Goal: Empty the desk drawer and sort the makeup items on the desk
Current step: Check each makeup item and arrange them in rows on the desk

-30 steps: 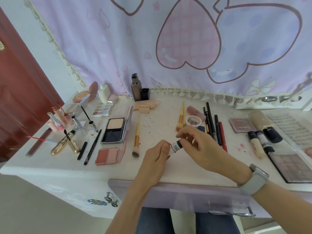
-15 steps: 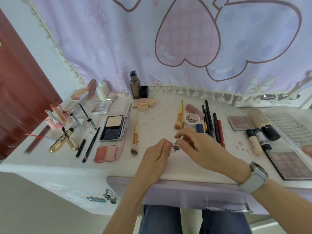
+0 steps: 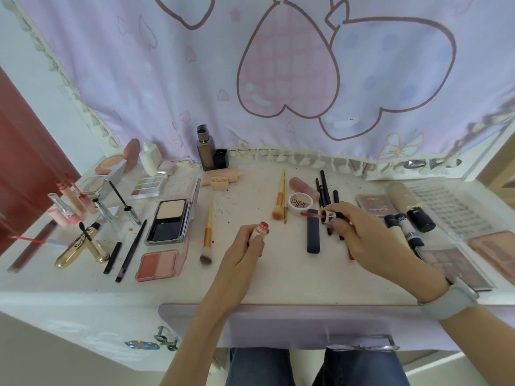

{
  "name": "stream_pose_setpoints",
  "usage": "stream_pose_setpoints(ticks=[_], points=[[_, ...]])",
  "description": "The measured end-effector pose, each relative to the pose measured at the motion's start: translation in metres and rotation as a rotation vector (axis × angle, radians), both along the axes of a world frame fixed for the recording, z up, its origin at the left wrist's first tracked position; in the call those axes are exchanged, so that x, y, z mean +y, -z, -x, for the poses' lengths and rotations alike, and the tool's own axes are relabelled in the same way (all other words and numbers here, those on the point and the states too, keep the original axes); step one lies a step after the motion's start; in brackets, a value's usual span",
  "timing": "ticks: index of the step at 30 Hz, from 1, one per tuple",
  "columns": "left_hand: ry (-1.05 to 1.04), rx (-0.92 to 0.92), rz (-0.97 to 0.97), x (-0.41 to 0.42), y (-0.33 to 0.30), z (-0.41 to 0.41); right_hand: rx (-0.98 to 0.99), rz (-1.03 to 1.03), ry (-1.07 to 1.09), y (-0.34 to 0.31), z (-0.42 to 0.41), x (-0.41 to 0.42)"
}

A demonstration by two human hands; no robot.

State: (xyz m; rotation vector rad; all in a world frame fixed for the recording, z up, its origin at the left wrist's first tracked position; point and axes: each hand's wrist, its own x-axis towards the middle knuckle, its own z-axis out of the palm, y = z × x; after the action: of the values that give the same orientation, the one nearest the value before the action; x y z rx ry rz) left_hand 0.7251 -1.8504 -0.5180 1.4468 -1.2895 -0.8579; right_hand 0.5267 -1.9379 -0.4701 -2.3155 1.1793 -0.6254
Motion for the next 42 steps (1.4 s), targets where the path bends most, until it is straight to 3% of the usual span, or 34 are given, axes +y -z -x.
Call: stream_pose_setpoints(ticks=[3, 7, 13, 18, 24, 28, 33, 37, 40, 42], points=[[0.003, 0.087, -0.007, -0.004, -0.004, 0.001, -0.305, -0.168, 0.080, 0.015, -0.004, 0.007], [-0.079, 0.062, 0.024, -0.015, -0.010, 0.007, -0.364, -0.209, 0.062, 0.027, -0.020, 0.011], [-0.276, -0.139, 0.056, -0.030, -0.005, 0.016, -0.139, 0.208, 0.140, 0.042, -0.041, -0.002], [-0.242, -0.247, -0.025, -0.029, -0.005, 0.019, -0.104, 0.310, 0.127, 0.052, -0.041, -0.006], [-0.166, -0.346, -0.015, -0.028, -0.002, 0.018, 0.035, 0.340, 0.158, 0.058, -0.033, -0.005], [-0.117, -0.531, -0.008, -0.030, 0.002, 0.018, 0.068, 0.390, 0.138, 0.060, -0.027, -0.005], [-0.120, -0.527, 0.000, -0.029, 0.001, 0.018, 0.109, 0.389, 0.085, 0.059, -0.021, -0.005], [-0.164, -0.485, 0.059, -0.024, 0.004, 0.015, -0.050, 0.345, 0.062, 0.042, -0.009, -0.003], [-0.283, -0.715, 0.161, -0.023, 0.012, 0.006, -0.069, 0.360, 0.055, 0.020, -0.010, -0.027], [-0.321, -0.842, 0.193, -0.024, 0.019, 0.003, 0.110, 0.377, -0.017, 0.007, -0.025, -0.052]])
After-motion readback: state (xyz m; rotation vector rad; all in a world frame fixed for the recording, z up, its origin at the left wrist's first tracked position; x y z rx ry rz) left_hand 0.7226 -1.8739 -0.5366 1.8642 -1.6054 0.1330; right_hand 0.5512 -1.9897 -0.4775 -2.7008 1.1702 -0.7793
